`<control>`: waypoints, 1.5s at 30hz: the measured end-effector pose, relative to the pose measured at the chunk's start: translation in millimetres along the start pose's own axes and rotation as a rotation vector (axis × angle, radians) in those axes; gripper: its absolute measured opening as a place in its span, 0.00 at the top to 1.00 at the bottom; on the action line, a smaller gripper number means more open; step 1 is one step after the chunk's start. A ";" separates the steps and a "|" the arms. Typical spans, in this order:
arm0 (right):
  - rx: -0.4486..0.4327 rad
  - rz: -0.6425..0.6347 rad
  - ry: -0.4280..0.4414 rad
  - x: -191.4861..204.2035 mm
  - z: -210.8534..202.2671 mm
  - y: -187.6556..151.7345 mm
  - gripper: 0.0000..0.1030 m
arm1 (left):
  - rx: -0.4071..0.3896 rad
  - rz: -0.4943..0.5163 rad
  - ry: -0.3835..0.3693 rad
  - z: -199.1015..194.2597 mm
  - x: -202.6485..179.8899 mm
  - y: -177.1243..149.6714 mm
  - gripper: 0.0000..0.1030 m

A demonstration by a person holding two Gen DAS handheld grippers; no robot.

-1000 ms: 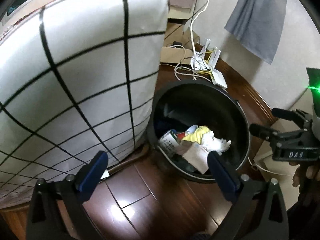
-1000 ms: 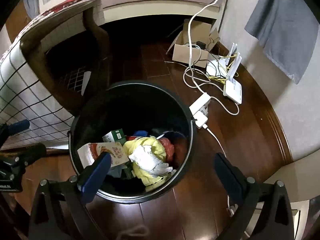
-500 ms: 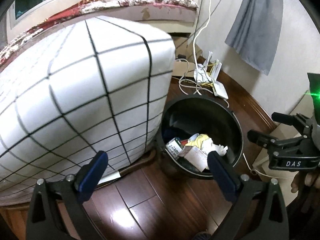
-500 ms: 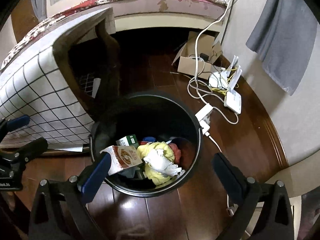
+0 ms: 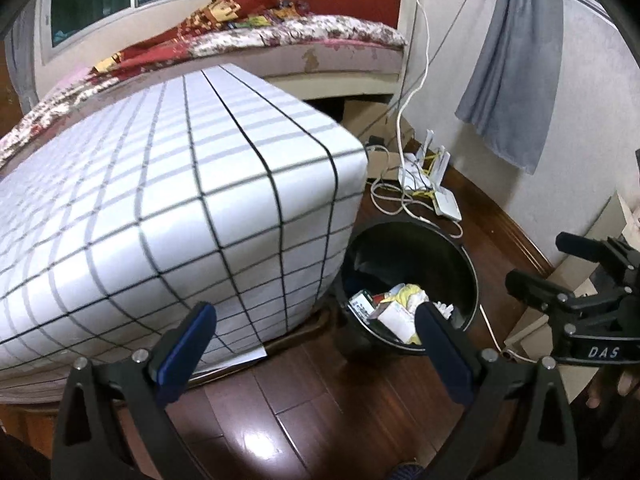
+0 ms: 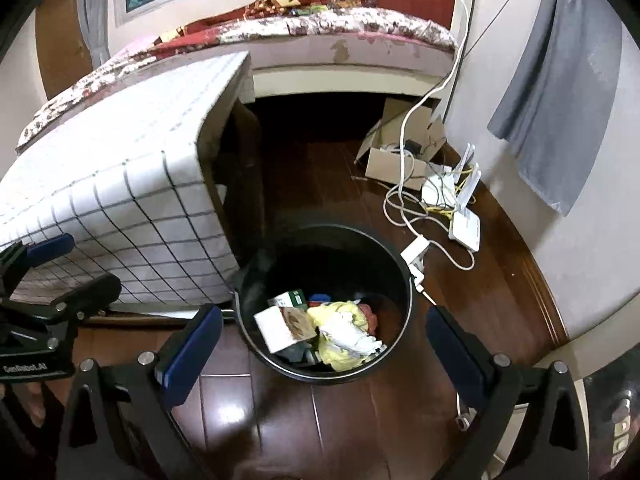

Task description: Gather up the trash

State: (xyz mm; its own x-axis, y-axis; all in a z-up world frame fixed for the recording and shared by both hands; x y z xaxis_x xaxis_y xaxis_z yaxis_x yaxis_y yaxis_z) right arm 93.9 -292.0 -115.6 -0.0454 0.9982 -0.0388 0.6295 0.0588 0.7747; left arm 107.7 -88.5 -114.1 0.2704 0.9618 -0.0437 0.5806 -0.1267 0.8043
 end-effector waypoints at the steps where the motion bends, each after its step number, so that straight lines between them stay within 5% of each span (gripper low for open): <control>1: -0.010 0.004 -0.001 2.9 -6.3 3.4 0.01 | -0.008 0.005 0.002 -4.2 1.6 2.0 0.03; 27: -0.229 -0.052 0.039 82.8 -152.0 65.4 0.01 | -0.264 -0.034 0.088 -156.0 36.2 40.7 0.01; 45: -0.266 -0.002 0.000 57.8 -173.1 63.7 0.01 | -0.292 0.011 0.094 -163.4 20.6 46.5 0.01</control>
State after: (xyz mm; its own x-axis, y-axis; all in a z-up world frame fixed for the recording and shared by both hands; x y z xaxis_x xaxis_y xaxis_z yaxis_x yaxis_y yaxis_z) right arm -2.9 -232.5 40.8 -0.0462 0.9981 -0.0411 0.4032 0.0562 0.9134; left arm 14.8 -34.8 19.2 0.1958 0.9806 0.0100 0.3288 -0.0753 0.9414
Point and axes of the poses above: each gripper's, at about its wrist camera, not at the fingertips, and z roughly the way its jaws point, x to its left, y to its top, the point moved 5 cm from there along z, roughly the way its jaws point, and after that the axes turned 11 degrees about -x, right-handed, at the moved point
